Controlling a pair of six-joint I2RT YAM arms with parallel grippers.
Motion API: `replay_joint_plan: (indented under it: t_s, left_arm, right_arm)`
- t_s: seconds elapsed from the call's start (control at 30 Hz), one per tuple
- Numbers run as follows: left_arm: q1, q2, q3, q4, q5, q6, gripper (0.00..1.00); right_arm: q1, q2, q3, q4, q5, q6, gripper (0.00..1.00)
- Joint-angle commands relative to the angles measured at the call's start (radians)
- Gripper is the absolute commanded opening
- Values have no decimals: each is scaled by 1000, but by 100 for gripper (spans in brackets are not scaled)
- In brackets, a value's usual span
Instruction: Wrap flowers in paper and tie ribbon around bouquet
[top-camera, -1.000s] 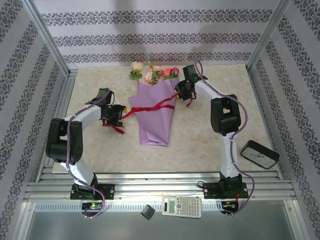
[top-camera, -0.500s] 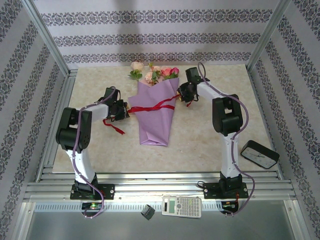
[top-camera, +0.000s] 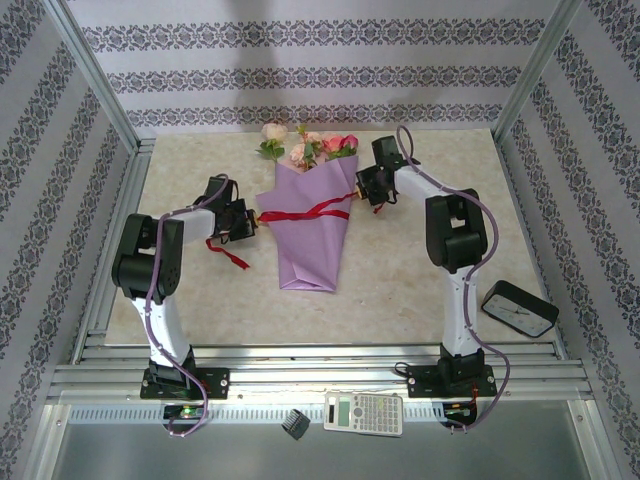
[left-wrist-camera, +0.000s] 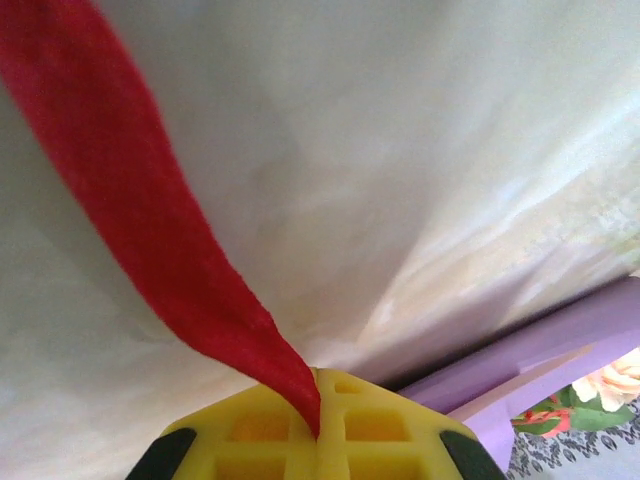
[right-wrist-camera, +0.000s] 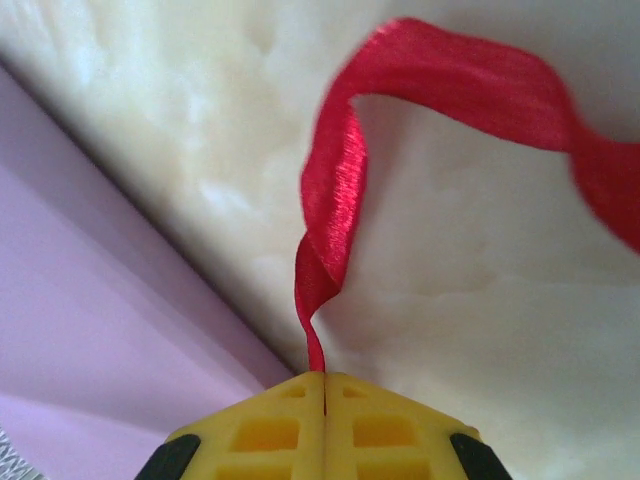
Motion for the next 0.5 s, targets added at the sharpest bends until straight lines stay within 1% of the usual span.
replay_joint_plan:
  t_s: [0.0,0.27,0.47]
  left_arm:
    - [32,-12,28,10,18,33,0]
    - [80,-48,-1,26,41,54,0]
    - [127,-72,-23,12,46,83,0]
  right_arm:
    - [-34,-105,-46,-8,59,-26,0]
    - [-101,-193,-196,42,57,-40,0]
    - [-166,-236,-267,44,50,-65,0]
